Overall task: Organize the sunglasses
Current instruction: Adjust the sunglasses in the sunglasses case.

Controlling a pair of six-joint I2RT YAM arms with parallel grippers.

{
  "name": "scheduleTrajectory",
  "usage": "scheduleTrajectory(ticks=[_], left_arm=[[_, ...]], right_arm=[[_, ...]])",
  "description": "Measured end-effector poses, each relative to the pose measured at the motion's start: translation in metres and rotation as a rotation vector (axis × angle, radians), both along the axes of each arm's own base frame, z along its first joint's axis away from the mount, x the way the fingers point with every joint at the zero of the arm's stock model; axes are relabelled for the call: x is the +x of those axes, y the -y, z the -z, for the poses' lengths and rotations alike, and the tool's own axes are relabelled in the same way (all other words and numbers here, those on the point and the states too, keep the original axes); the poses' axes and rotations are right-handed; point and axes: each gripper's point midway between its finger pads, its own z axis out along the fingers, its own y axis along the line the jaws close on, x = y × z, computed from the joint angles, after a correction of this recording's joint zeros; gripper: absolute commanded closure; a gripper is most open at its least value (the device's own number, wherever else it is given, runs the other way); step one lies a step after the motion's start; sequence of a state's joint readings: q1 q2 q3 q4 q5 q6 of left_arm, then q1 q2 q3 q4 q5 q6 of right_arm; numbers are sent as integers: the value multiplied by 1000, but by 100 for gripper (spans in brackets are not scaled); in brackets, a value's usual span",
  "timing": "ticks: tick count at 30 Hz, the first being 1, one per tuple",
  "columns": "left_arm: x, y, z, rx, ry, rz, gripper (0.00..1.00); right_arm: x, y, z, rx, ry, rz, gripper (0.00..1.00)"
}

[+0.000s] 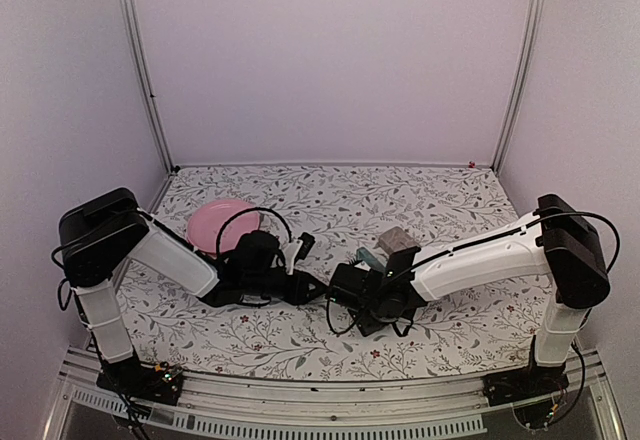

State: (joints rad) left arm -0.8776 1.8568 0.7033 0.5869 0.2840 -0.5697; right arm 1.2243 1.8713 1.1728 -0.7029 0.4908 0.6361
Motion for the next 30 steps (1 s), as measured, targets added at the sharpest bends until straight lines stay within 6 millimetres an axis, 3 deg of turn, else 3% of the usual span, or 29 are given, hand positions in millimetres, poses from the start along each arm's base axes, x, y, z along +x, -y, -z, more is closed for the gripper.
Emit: scheduleTrajectory(ticks=[21, 30], left_arm=[[-2, -3, 3, 3, -6, -2, 80], [-2, -3, 3, 3, -7, -2, 80]], right_arm=[[-4, 0, 1, -2, -15, -7, 17], [-1, -21, -20, 49, 19, -20, 15]])
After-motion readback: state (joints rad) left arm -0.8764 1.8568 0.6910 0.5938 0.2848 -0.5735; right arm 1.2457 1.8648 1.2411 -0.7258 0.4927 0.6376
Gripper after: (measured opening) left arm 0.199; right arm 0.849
